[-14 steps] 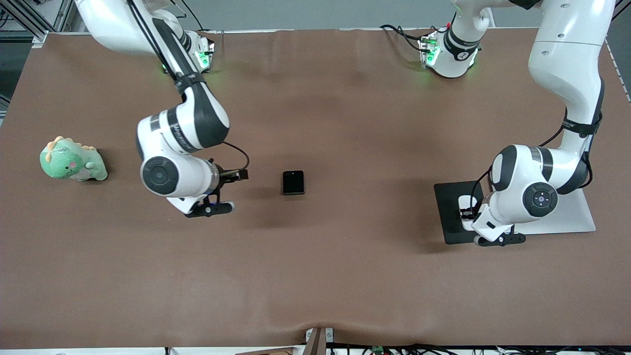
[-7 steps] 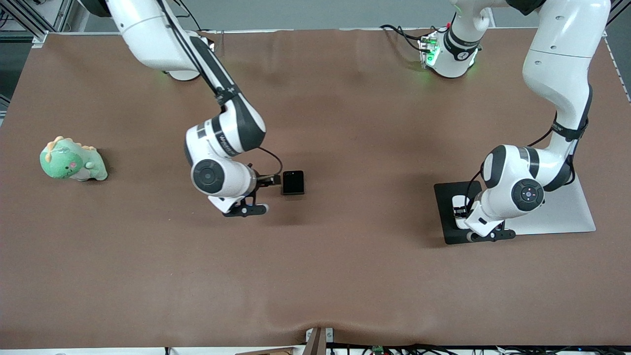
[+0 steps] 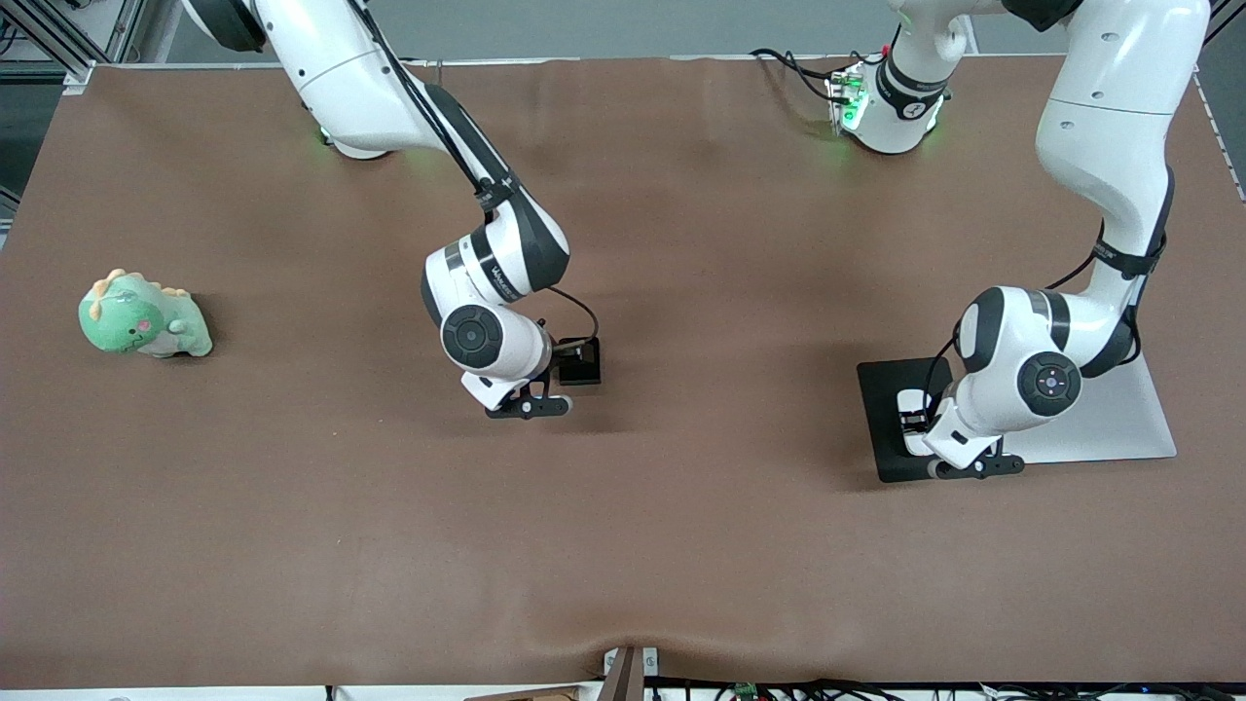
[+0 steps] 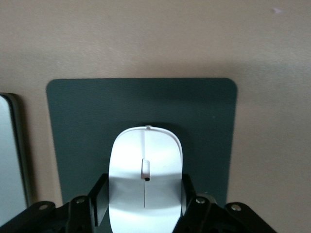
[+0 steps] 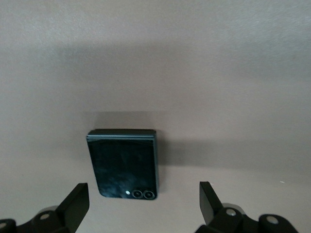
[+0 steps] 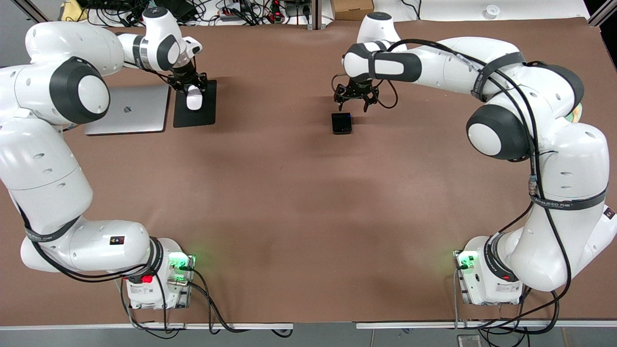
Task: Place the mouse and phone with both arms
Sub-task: 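Grasp the black phone with the right gripper and lower the mouse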
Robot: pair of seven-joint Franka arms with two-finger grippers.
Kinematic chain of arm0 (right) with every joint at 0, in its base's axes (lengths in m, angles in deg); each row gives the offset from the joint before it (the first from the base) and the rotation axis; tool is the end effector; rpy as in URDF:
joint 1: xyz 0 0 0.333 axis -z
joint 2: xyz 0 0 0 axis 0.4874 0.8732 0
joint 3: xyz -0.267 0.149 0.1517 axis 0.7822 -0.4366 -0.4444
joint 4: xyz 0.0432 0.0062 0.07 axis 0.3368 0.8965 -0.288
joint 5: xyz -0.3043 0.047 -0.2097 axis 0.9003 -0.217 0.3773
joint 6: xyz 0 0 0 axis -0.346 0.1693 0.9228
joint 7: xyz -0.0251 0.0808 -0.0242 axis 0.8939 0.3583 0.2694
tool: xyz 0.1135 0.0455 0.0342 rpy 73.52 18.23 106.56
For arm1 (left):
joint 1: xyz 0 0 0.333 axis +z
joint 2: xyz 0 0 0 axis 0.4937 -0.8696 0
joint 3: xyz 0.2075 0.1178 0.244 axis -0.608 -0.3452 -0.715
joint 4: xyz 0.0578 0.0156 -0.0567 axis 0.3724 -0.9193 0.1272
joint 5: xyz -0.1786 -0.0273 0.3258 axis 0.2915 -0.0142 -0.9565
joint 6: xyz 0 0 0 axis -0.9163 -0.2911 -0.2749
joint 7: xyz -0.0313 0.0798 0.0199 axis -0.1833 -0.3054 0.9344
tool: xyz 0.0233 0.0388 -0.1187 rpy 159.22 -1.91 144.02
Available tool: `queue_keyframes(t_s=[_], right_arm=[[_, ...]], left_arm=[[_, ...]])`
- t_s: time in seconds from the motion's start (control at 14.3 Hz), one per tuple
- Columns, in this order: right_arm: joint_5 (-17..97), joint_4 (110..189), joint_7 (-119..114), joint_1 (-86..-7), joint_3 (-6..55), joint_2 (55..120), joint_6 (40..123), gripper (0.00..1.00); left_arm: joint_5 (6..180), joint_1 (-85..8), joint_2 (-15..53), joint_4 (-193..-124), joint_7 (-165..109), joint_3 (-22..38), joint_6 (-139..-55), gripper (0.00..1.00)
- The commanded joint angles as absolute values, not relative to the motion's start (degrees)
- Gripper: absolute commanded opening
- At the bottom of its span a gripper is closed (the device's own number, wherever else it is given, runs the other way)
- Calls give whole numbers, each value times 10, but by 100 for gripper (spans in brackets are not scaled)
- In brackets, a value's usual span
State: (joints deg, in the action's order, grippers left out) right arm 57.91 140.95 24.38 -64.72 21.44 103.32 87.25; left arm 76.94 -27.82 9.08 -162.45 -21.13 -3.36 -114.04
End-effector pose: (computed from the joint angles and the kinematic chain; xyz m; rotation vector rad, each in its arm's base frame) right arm 0.5609 0.3917 0.2375 -2.9783 -0.0090 0.3554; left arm 0.6422 -0.0503 0.2149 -3.1144 -0.1051 0.1208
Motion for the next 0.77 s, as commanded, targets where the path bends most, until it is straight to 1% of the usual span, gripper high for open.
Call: queue_keyframes(t_s=[0.0, 0.35, 0.56, 0.63, 0.7], right_arm=[[567, 1406, 260, -666, 219, 1054, 907, 100], [567, 1405, 280, -683, 219, 1081, 946, 100], [572, 1402, 289, -690, 220, 1089, 950, 100], [575, 1403, 291, -692, 220, 1089, 949, 86], [575, 1403, 293, -692, 221, 1089, 949, 41]], left_arm=[[755, -269, 91, -1629, -218, -29, -1156, 54], [755, -269, 83, -1627, -218, -28, -1166, 55], [755, -271, 82, -1626, -217, -28, -1171, 56], [755, -271, 81, -1626, -217, -27, -1171, 60], [755, -272, 81, -1626, -217, -27, -1171, 78]])
